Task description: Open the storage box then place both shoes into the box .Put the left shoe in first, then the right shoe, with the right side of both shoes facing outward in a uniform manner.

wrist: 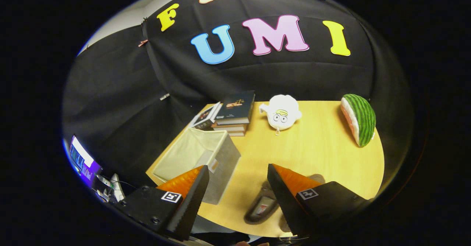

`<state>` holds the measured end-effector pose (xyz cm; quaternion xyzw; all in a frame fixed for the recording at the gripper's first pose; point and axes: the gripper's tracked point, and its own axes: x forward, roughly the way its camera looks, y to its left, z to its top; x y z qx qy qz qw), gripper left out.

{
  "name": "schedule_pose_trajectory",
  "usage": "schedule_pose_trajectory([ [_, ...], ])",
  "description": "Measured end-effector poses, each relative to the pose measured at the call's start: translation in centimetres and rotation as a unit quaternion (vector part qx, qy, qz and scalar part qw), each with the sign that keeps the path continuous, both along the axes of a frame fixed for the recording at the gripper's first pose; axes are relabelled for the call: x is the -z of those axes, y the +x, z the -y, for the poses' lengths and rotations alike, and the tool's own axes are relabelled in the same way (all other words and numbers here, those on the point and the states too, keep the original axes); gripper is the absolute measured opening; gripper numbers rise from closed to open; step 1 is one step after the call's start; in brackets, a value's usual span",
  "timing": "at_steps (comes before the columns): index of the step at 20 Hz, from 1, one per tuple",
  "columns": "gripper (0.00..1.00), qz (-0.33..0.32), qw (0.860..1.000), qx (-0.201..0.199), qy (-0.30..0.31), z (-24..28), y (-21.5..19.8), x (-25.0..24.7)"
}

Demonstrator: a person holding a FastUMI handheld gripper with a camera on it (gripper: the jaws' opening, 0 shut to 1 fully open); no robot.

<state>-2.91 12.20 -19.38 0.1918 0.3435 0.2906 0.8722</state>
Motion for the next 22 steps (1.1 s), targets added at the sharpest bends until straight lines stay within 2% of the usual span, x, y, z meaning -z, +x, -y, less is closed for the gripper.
schedule_pose_trajectory([
  [9,0.98,-0.069,0.994,0.021,-0.083,2.5,-2.4,10.6],
  [14,0.96,-0.1,0.989,0.021,-0.108,2.3,-2.6,15.0],
  [19,0.81,-0.117,0.985,0.003,-0.126,0.4,-2.9,18.2],
  [22,0.7,-0.118,0.98,0.005,-0.159,-0.2,-2.4,20.2],
])
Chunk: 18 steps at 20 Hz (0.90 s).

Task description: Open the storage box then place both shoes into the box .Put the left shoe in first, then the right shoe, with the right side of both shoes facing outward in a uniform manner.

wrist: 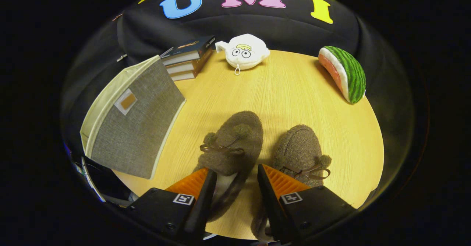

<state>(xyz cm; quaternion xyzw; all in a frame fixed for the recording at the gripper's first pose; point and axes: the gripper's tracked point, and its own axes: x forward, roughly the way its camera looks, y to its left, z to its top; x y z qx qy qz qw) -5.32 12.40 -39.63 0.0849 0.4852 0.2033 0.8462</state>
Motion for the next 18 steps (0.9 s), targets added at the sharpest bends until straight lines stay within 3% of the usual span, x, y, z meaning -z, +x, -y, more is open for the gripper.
schedule_pose_trajectory([
  [2,0.55,0.002,1.0,0.009,-0.018,-0.3,0.6,0.9],
  [4,0.52,-0.003,0.999,0.03,-0.042,0.0,1.0,1.7],
  [5,0.37,-0.006,0.998,0.048,-0.047,0.3,1.4,1.8],
  [6,0.3,-0.009,0.996,0.069,-0.05,0.7,1.9,1.5],
  [7,0.13,-0.02,0.996,0.083,-0.039,0.7,2.0,1.6],
  [12,0.07,-0.039,0.993,0.114,-0.002,1.1,1.9,-0.1],
  [18,0.07,-0.015,0.991,0.132,0.028,1.2,2.7,-8.0],
])
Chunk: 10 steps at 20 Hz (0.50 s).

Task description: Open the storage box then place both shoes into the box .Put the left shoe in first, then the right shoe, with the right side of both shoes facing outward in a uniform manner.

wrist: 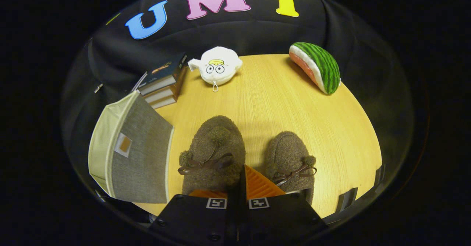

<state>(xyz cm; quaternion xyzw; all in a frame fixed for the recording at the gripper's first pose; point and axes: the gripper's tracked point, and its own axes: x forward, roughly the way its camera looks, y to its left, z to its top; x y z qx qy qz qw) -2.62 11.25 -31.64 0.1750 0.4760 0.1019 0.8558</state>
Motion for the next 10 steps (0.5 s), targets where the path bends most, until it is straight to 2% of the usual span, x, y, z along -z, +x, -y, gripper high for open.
schedule_pose_trajectory([
  [4,0.07,0.034,0.999,-0.01,0.01,-1.9,1.4,-6.9],
  [10,0.07,0.063,0.996,-0.042,0.056,-8.7,3.0,-16.6],
])
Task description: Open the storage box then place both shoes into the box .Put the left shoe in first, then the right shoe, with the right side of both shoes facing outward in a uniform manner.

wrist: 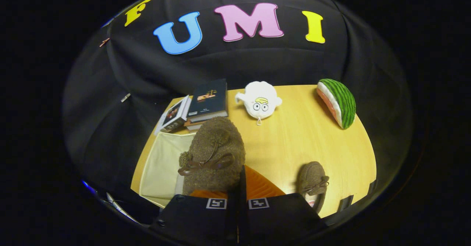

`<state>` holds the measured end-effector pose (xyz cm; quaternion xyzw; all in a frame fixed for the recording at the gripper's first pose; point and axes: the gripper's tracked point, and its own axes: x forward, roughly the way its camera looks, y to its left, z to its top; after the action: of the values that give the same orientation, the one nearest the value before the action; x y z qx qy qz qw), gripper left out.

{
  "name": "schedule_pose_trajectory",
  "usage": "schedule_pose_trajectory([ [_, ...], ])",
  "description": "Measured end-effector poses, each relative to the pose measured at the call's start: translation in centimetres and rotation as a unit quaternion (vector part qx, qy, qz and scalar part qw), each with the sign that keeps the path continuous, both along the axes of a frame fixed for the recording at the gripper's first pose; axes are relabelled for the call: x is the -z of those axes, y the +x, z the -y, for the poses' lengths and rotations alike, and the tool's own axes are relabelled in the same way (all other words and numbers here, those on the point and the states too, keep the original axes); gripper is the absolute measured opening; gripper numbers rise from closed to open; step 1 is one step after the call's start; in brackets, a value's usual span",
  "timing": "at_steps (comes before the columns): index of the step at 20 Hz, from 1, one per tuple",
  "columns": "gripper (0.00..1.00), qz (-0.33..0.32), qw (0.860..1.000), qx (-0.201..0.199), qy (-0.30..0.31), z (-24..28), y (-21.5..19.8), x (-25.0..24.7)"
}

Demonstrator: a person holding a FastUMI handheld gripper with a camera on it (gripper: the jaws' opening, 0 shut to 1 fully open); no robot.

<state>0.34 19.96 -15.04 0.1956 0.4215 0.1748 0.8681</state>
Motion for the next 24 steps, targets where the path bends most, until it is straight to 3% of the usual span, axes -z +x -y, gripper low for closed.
schedule_pose_trajectory([
  [5,0.07,-0.007,0.999,-0.027,0.022,-6.4,0.1,-3.1],
  [12,0.07,-0.045,0.999,-0.029,0.005,-12.9,-0.4,-1.5],
  [24,0.07,-0.088,0.995,-0.031,-0.024,-17.3,-1.6,3.0],
])
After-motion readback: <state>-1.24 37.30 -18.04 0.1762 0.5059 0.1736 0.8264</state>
